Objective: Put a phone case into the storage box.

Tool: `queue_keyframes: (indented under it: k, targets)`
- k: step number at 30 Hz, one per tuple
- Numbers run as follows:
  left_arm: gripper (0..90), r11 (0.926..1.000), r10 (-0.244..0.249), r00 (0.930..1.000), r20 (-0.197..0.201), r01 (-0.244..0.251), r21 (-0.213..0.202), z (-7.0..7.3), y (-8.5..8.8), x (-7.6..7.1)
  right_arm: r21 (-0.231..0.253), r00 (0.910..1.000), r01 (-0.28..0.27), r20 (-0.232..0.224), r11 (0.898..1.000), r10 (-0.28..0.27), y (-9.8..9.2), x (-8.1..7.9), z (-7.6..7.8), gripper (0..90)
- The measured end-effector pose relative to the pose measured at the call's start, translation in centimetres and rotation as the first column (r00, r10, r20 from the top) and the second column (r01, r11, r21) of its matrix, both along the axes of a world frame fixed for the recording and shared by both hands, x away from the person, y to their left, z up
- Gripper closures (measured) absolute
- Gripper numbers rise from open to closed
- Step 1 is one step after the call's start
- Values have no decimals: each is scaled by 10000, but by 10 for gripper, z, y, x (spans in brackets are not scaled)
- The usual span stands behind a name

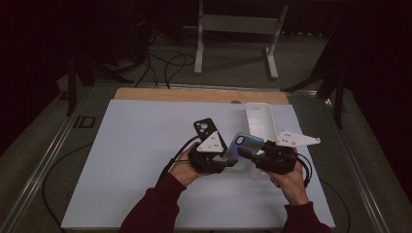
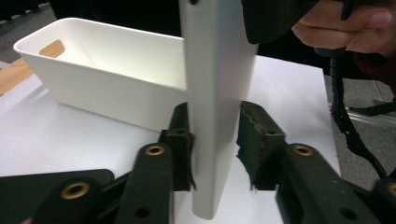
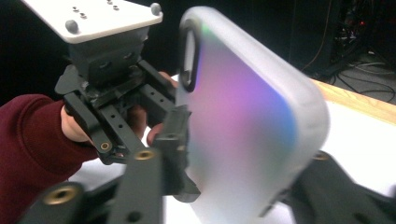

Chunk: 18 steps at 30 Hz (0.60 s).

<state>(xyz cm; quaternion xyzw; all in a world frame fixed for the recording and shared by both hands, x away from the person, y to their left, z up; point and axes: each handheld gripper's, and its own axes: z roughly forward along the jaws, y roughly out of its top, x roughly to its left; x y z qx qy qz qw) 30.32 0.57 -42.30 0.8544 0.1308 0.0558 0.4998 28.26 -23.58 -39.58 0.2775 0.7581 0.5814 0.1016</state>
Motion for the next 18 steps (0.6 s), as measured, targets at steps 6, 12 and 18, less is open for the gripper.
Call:
queue_keyframes:
  k: [6,12,18]
  targets:
    - [784,9997,-229,9997,48,229,3,-1,-2,-1,118,9999,-2,-153,9999,4,2,1,0,411]
    - [807,9999,-110,9997,224,108,76,-3,-5,-2,-417,9988,397,-264,9983,-408,6,2,2,274]
    - [810,9991,424,9982,434,-427,55,-1,-1,0,-667,9923,1238,3,9901,-1240,4,-2,3,178]
